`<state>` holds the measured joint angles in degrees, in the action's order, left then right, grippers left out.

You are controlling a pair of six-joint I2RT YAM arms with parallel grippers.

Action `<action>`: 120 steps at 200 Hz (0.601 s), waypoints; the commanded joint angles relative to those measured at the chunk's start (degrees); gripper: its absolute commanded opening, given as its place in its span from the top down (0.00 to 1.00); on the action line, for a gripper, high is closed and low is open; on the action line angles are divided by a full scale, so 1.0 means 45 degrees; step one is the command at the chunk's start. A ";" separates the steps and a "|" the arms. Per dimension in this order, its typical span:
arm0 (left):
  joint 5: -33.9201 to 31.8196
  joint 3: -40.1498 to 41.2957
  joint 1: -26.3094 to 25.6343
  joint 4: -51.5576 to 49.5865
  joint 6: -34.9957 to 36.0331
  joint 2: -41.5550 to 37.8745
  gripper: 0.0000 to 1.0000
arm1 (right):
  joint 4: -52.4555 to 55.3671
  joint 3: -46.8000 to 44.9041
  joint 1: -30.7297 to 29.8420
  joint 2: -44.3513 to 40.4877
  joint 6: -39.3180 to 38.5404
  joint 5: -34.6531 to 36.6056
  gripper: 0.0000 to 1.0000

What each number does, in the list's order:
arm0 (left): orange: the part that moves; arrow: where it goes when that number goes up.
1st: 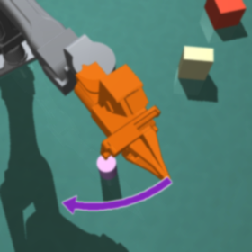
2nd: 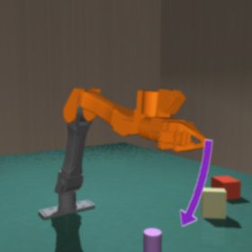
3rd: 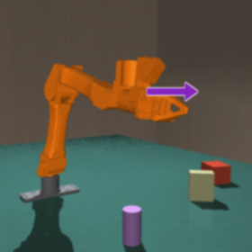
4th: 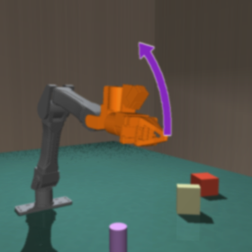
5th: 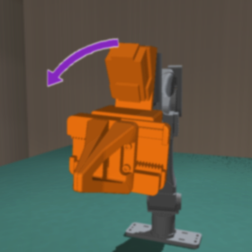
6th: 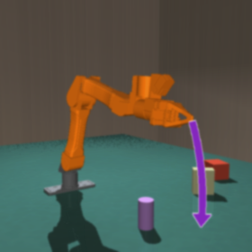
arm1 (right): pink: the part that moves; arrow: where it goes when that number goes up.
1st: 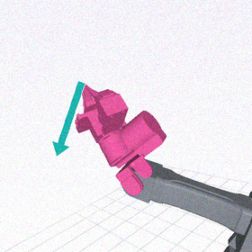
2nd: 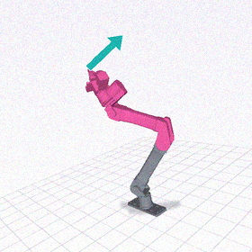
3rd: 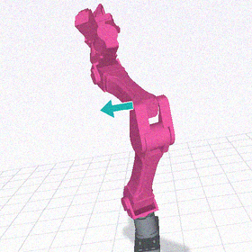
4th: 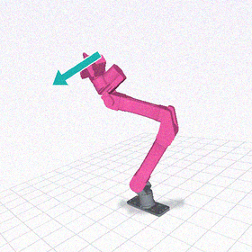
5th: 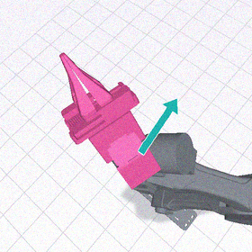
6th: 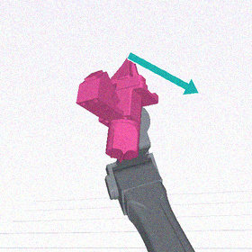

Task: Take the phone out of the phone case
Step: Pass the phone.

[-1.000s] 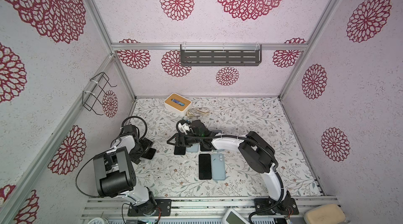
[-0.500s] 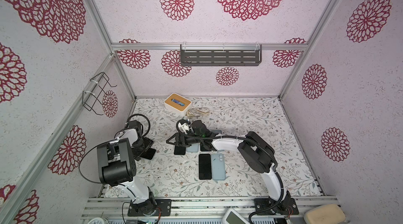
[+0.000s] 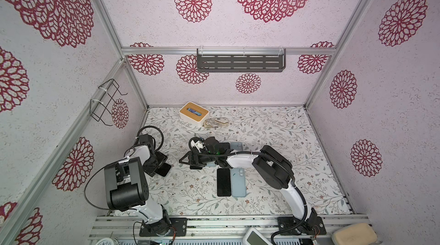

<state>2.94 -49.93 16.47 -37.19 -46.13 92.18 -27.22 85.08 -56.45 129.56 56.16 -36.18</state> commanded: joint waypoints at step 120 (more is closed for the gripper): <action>0.4362 0.2003 0.0075 0.1057 0.0462 -0.1672 0.39 | 0.1746 0.2245 -0.1092 0.1834 0.0778 0.3217 0.24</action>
<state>18.44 -42.48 16.67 -33.15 -45.04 85.25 -21.30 93.97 -61.34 136.25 58.61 -25.63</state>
